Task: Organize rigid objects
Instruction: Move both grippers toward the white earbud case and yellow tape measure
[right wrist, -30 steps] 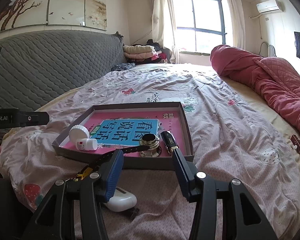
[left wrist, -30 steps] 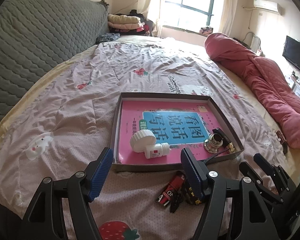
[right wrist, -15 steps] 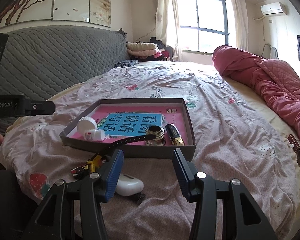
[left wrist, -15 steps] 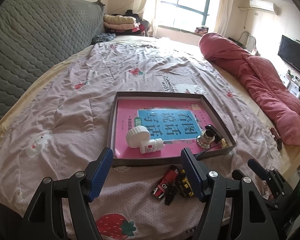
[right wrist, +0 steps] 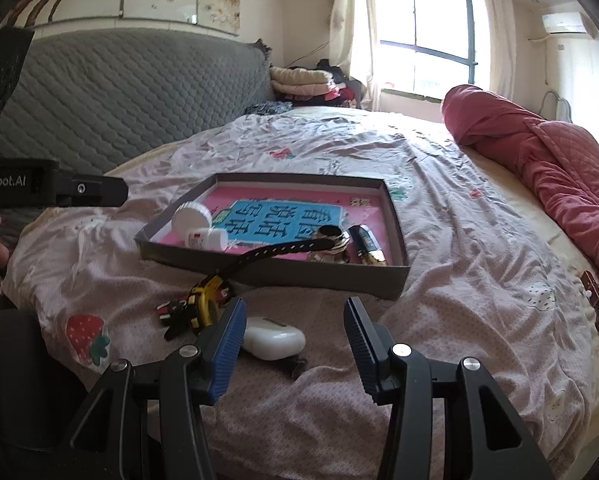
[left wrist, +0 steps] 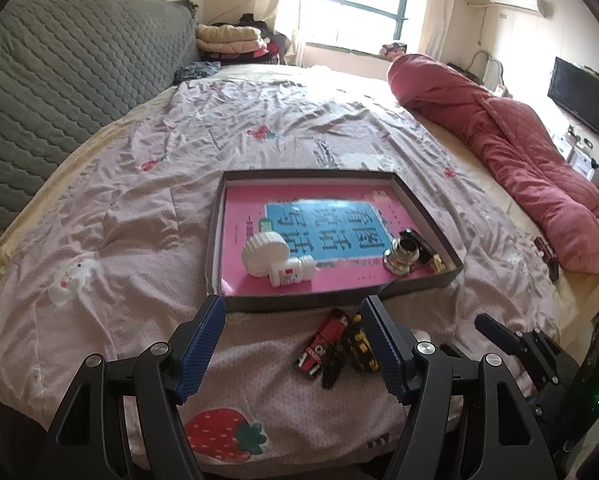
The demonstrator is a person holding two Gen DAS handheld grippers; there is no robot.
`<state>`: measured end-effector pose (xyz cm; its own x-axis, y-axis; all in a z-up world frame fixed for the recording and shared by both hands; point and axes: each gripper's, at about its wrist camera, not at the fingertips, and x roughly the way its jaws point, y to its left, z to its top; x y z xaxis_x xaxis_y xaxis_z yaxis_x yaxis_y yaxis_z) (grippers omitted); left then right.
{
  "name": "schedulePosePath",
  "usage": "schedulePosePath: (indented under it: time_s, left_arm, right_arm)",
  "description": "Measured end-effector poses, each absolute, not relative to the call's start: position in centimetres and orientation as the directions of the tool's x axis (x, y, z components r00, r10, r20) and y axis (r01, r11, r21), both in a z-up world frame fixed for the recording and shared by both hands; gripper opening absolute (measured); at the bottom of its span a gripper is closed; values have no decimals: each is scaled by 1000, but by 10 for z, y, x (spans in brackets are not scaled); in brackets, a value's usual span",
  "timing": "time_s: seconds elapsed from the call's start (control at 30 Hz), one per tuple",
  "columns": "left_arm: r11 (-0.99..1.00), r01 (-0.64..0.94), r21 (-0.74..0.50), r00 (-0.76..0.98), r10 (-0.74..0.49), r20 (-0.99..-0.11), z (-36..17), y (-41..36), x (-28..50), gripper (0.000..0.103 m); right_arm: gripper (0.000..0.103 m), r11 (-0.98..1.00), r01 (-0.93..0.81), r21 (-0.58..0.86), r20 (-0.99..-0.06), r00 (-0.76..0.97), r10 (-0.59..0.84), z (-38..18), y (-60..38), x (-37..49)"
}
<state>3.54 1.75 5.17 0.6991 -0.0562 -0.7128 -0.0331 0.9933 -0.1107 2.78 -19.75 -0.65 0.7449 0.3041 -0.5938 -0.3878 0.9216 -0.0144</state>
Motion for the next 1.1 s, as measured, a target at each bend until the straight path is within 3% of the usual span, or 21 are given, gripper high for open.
schedulePosePath:
  time_s: [1.1]
  left_arm:
    - [991, 41, -124, 581, -124, -804, -1, -18, 42, 72]
  right_arm:
    - [50, 913, -408, 18, -711, 636, 299, -38, -195, 45]
